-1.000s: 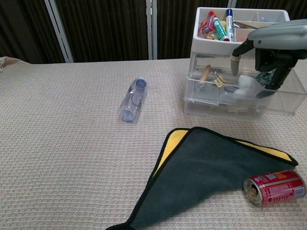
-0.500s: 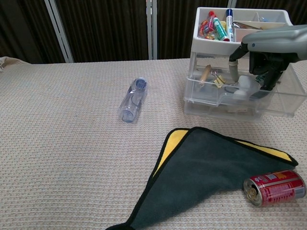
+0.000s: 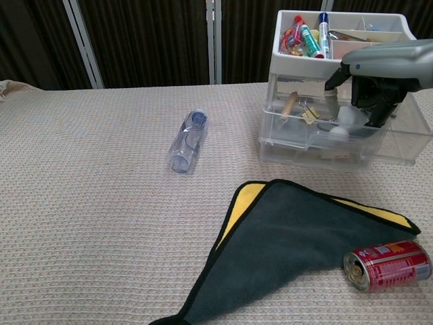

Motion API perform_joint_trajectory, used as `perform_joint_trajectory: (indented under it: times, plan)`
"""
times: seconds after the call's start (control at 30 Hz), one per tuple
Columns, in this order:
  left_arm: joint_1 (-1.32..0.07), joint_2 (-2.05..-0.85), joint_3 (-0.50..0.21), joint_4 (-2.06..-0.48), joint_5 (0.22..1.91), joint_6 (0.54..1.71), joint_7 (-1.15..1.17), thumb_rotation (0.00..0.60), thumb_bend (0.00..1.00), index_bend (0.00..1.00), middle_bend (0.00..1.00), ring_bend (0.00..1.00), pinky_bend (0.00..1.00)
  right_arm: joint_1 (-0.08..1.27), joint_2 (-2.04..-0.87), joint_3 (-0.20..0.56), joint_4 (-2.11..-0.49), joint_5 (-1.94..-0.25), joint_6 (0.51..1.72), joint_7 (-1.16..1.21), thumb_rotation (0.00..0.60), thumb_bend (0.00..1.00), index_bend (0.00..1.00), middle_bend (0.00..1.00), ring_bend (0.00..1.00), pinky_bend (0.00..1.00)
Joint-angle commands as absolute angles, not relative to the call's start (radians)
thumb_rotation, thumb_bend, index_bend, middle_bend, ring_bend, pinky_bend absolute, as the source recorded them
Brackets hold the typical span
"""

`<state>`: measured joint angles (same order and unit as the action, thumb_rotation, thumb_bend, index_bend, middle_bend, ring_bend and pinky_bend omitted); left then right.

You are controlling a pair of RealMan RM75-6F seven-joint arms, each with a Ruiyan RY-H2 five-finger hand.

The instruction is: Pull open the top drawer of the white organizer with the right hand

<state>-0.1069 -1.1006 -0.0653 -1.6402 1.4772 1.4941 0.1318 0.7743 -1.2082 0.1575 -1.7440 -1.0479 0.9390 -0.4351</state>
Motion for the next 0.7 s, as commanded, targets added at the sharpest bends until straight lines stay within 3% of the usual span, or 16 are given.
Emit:
perform_joint_trajectory:
  times: [0.03,0.27,0.7]
  plan:
    - [-0.107,-1.1,-0.065,-1.64,1.477,1.494,0.131,0.6,0.11,0.0,0.0,0.0,0.0,0.774,-1.209,0.156,-1.742,-1.053,0.943,-0.433,0.6,0.17,0.56,1.0,1.0,0.67]
    - [-0.107,-1.1,-0.065,-1.64,1.478,1.495,0.131,0.6,0.11,0.0,0.0,0.0,0.0,0.772,-1.21,0.151,-1.741,-1.059,0.946,-0.433,0.6,0.25,0.58,1.0,1.0,0.67]
    - [-0.107,-1.1,-0.064,-1.64,1.48,1.495,0.132,0.6,0.11,0.0,0.0,0.0,0.0,0.764,-1.207,0.149,-1.751,-1.08,0.972,-0.433,0.6,0.3,0.6,1.0,1.0,0.67]
